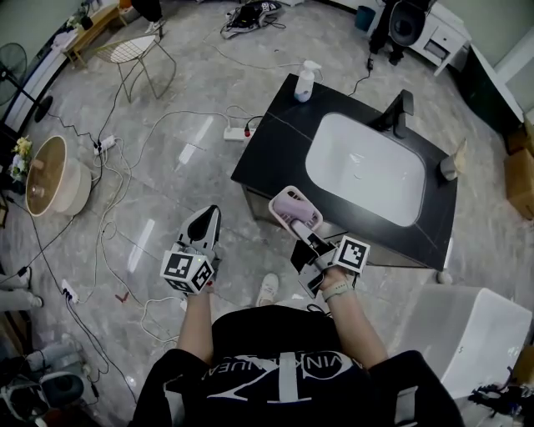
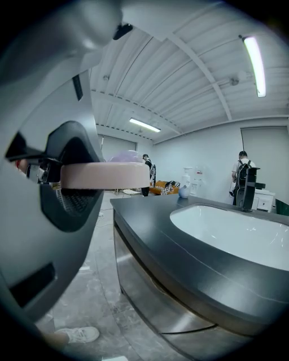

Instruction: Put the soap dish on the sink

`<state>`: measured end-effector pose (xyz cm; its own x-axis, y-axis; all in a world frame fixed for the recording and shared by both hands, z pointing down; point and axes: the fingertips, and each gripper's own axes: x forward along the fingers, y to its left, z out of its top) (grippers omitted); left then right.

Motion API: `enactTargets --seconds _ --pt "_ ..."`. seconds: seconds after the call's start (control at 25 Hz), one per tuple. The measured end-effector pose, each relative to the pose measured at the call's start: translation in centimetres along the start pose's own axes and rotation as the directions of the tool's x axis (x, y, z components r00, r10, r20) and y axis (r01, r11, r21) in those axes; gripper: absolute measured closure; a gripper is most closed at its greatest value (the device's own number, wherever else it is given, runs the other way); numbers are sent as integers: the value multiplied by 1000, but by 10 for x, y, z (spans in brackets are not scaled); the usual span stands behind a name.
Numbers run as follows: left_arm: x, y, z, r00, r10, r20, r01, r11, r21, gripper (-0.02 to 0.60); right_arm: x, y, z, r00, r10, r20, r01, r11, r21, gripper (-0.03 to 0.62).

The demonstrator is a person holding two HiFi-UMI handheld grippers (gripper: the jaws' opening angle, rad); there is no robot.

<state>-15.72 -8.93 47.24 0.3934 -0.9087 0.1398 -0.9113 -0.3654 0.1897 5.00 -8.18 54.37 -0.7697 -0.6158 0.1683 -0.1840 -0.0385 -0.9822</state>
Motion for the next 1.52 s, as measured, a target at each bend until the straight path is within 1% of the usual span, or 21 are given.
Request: enactTargets --seconds 0.36,0.52,0.72,0.84,1.04,1.2,1.36,1.52 --pt "22 2 17 1000 -31 3 31 999 18 566 16 -1 10 999 -40 -9 40 999 24 534" --pt "19 6 17 999 -33 -11 33 999 22 566 20 0 8 999 -54 -7 54 998 41 534" --pt "33 18 12 999 -44 -32 44 999 18 566 33 -8 17 998 -65 9 64 997 49 534" --pt "49 26 17 998 -64 -25 64 998 16 566 41 -10 21 997 -82 9 81 996 49 534" --pt "84 33 28 993 -119 -20 120 993 14 566 56 -8 36 994 -103 29 101 993 55 534" --pt "109 36 21 985 -161 -56 162 987 4 566 74 -10 50 991 -129 33 127 990 56 534" --pt "130 40 10 977 -189 -97 189 982 -9 566 92 -13 58 992 -123 24 121 990 69 534" --pt "147 45 -1 969 -206 -133 205 978 -24 566 105 -18 66 989 -147 27 144 985 91 534"
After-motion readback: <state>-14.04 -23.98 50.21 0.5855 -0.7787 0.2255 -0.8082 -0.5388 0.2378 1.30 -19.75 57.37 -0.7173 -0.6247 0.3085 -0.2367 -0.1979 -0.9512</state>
